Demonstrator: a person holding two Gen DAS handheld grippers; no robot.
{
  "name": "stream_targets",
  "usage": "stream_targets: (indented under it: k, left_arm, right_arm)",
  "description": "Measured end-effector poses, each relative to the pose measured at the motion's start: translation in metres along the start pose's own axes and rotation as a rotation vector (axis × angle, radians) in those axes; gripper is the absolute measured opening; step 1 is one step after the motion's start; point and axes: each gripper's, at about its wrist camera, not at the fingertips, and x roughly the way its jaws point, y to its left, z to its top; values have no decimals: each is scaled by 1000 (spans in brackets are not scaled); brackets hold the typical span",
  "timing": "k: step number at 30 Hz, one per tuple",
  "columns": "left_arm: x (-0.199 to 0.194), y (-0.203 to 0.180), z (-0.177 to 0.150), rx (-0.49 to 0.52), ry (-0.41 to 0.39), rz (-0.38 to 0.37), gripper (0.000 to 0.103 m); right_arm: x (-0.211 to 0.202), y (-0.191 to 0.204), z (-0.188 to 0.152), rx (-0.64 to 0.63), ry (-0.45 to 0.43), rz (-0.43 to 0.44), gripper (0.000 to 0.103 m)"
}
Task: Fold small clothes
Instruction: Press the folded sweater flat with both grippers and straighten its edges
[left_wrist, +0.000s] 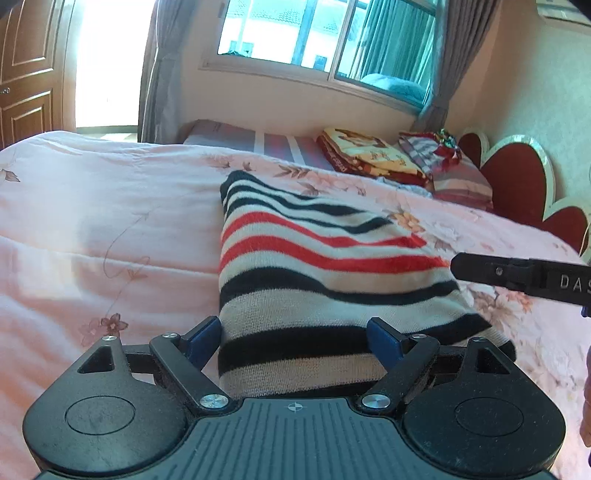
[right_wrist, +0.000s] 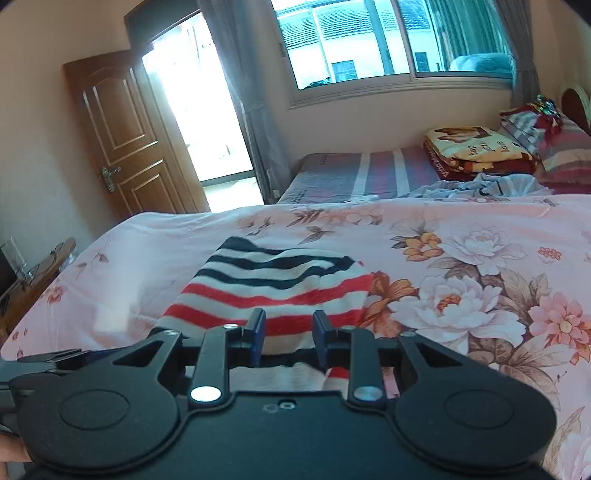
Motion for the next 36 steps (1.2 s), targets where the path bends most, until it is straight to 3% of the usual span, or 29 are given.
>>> stream_targets:
  k: [4,6,13,15,17,19,21,25,31,36]
  left_arm:
    - [12,7,-5,-41,50,-32,88]
    - [11,1,-6,-22,41,-8,89]
    - [-2,-5,0,-6,74,24,89]
    - [-4,-8,-1,15,83,31,94]
    - [-3,-11,-5,25,100,37,103]
    - [1,-14,-8,38,119,45,103]
    - [1,-14,-10,40,127,39,103]
    - [2,-12,-12,0,164,30,103]
    - [7,-7,-15,-99,230,92,103]
    - [2,-28,-12,35,186,172,103]
  right_arm:
    - [38,-1,-32,-63,156,-95,25]
    - [38,-12,-42,-17,116,-79,26]
    - [18,2,-34,39,107,-114,33]
    - [8,9,-37,8,79,-141,32]
    - [9,14,-47,-31,104,-182,33]
    - [21,14,-57,-53,152,-208,34]
    - [22,14,-59,-44,144,-219,34]
    - [21,15,-60,-41,142,-218,35]
    - [20,14,-63,-13,129,-219,36]
    - [19,14,-64,-7,124,-220,36]
